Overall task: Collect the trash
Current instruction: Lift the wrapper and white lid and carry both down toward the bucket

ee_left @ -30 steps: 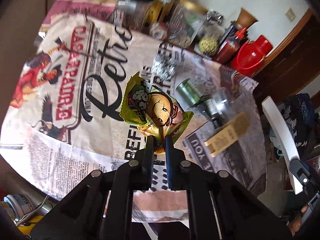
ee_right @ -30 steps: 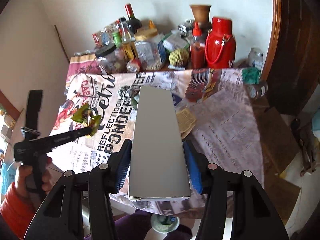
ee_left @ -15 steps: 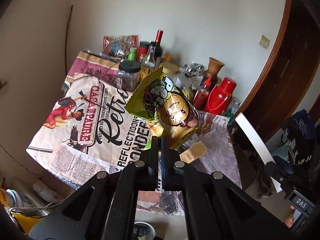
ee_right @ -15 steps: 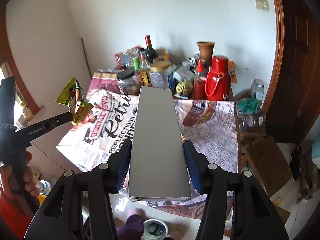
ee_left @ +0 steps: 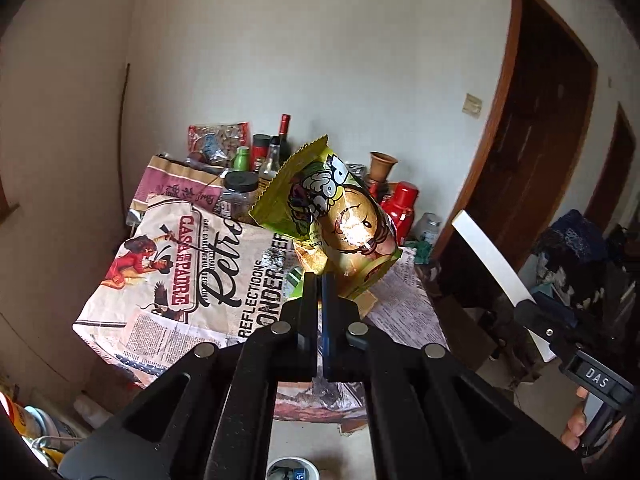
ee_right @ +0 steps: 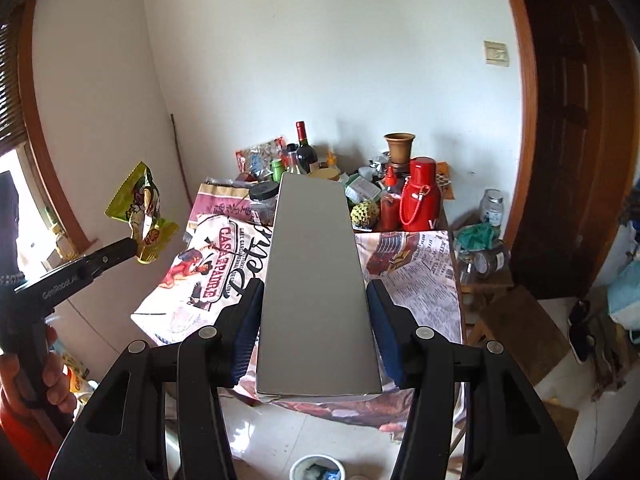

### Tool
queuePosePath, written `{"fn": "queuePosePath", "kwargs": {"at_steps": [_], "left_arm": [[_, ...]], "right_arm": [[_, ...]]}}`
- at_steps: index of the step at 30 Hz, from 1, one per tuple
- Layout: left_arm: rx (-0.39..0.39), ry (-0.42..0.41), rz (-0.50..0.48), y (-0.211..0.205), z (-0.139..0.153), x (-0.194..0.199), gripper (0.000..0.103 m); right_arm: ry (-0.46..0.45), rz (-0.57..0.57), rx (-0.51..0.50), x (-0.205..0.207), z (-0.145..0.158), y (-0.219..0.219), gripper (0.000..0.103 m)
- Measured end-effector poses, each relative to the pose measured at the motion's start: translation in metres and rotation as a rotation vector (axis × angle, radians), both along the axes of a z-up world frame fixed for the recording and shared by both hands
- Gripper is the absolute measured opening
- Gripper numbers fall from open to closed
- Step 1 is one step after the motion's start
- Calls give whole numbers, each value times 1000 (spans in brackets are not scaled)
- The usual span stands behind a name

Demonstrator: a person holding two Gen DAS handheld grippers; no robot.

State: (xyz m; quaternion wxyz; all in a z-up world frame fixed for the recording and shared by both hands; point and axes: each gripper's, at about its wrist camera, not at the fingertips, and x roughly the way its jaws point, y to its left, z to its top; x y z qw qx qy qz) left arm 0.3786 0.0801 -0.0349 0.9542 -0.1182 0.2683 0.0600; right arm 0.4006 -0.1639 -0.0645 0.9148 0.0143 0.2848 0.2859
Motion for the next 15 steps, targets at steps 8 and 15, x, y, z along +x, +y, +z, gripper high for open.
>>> {"fn": "queuePosePath", "kwargs": {"at_steps": [8, 15], "left_arm": [[23, 19, -119, 16, -8, -70, 0], [10, 63, -194, 30, -28, -124, 0]], "right_arm": [[20, -92, 5, -72, -14, 19, 49], [78, -152, -3, -128, -35, 31, 49]]}}
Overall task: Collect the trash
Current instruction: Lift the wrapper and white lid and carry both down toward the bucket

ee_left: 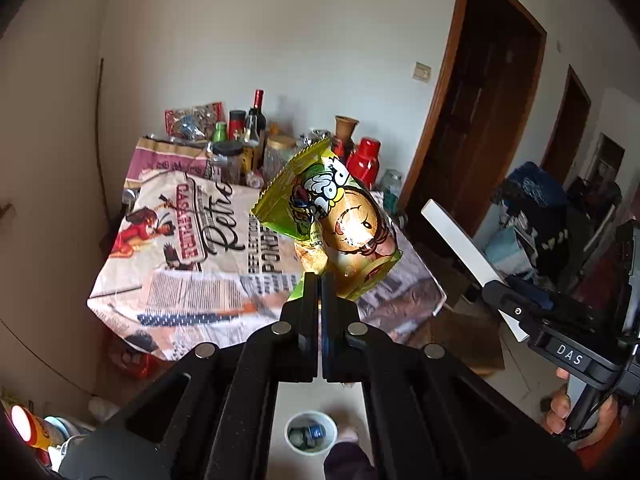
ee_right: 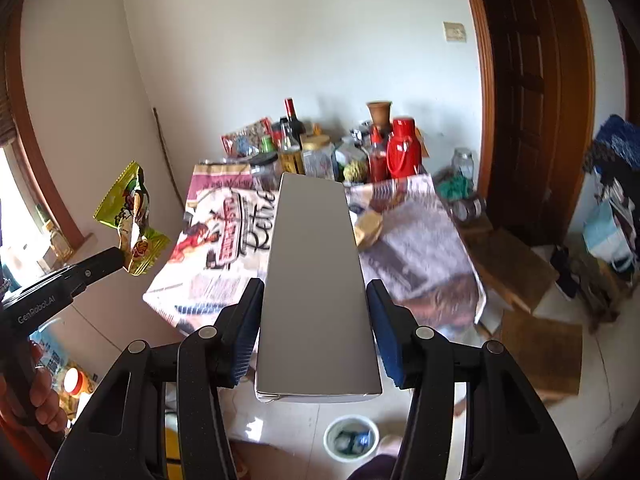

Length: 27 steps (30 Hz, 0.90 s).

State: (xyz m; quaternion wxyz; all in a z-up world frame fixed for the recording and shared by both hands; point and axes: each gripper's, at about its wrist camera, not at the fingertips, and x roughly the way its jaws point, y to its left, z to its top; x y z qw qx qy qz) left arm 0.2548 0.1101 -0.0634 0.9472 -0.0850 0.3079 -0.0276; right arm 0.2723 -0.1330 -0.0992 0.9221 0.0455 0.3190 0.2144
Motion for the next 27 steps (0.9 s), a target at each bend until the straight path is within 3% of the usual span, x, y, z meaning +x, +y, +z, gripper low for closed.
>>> {"fn": "queuePosePath", "kwargs": {"at_steps": [10, 16, 21, 27], "left_arm": [[-37, 151, -57, -1, -53, -21, 0], [-54, 280, -59, -9, -106, -10, 0], [-66, 396, -61, -22, -177, 5, 0], [-182, 574, -40, -38, -299, 31, 0]], "right_arm": [[137, -1, -52, -25, -40, 9, 49], [236, 24, -82, -19, -82, 8, 49], [341, 58, -118, -3, -143, 3, 49], [460, 84, -166, 15, -230, -5, 49]]}}
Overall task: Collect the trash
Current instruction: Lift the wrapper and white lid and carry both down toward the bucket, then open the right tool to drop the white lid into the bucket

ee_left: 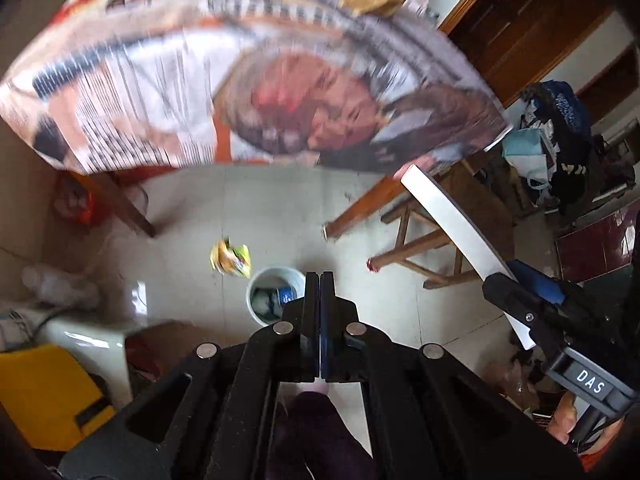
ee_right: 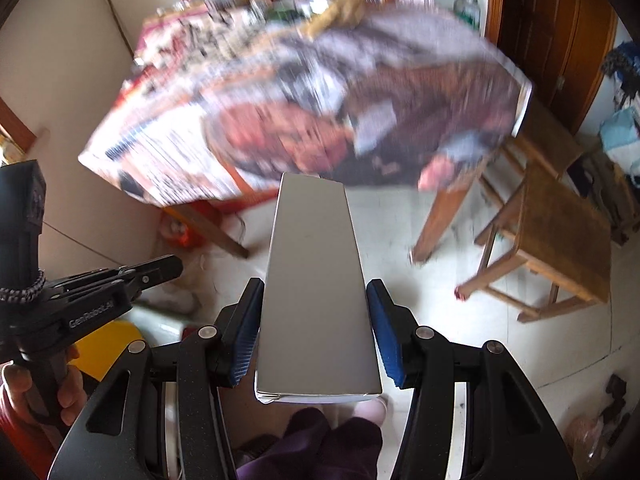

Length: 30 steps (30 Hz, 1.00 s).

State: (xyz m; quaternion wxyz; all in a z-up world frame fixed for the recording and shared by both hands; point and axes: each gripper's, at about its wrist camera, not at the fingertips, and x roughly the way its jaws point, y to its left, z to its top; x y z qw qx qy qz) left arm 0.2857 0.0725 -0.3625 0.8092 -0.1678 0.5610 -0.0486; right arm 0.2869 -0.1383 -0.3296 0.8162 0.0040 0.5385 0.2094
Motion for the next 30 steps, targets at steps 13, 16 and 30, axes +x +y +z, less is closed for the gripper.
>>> {"fn": "queuePosePath", "kwargs": {"at_steps": [13, 16, 30], "left_arm": [[69, 222, 158, 20, -209, 27, 37], [80, 245, 176, 33, -256, 37, 42], [64, 229, 207, 81, -479, 100, 42]], "right_arm": [[186, 124, -65, 24, -188, -2, 49], [220, 168, -72, 27, -232, 4, 49], [282, 282, -112, 51, -426, 38, 52]]}}
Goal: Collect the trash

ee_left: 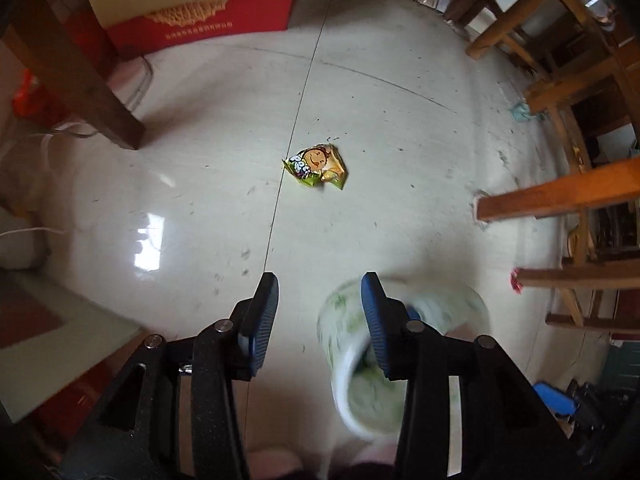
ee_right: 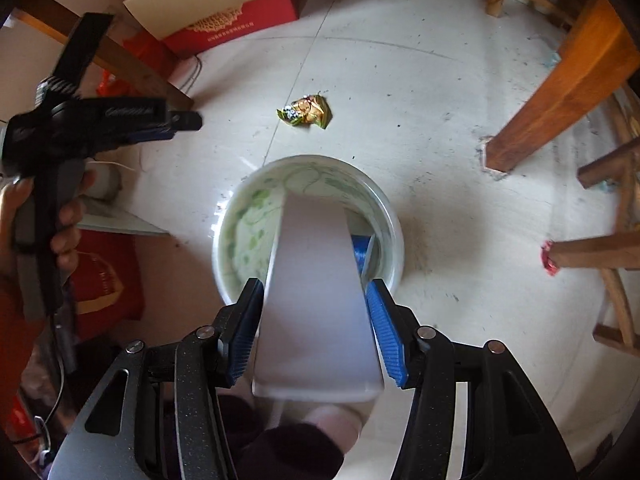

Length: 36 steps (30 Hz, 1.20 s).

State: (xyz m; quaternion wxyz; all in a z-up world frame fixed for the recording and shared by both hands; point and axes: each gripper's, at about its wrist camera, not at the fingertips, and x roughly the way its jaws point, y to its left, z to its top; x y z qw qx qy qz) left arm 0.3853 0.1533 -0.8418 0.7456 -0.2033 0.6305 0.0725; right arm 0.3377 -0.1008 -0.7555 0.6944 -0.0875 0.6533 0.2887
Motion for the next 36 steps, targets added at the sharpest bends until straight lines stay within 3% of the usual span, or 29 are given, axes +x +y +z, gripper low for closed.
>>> {"fn": "queuePosePath", "kwargs": {"at_steps": [5, 9, 14, 16, 21, 24, 25, 26, 27, 30, 36], "left_arm": [[-44, -26, 35, 17, -67, 29, 42], [-101, -64, 89, 33, -109, 51, 42], [-199, -49, 189, 54, -163, 79, 42], [-260, -49, 217, 60, -181, 88, 42], [-300, -8, 257, 66, -208, 100, 42], [-334, -13, 263, 62, -213, 103, 42], [-332, -18, 256, 60, -214, 105, 32], [-325, -21, 240, 56, -213, 108, 11], [-318, -18, 223, 55, -215, 111, 2], [-217, -34, 166, 46, -204, 111, 0], [-75, -150, 39, 30, -128, 87, 0]], "right_arm": [[-52, -9, 50, 11, -21, 4, 53], [-147, -75, 128, 26, -16, -2, 53], [-272, -196, 200, 42, 2, -20, 58], [-305, -222, 201, 44, 3, -24, 59], [-342, -273, 194, 42, 2, -32, 59], [-351, -287, 186, 38, 2, -35, 59], [-350, -288, 184, 42, -1, -38, 59], [-350, -290, 180, 40, -1, -38, 59], [-350, -290, 179, 42, -2, -39, 59], [-348, -291, 174, 41, -1, -42, 59], [-315, -303, 179, 37, 0, -46, 59]]}}
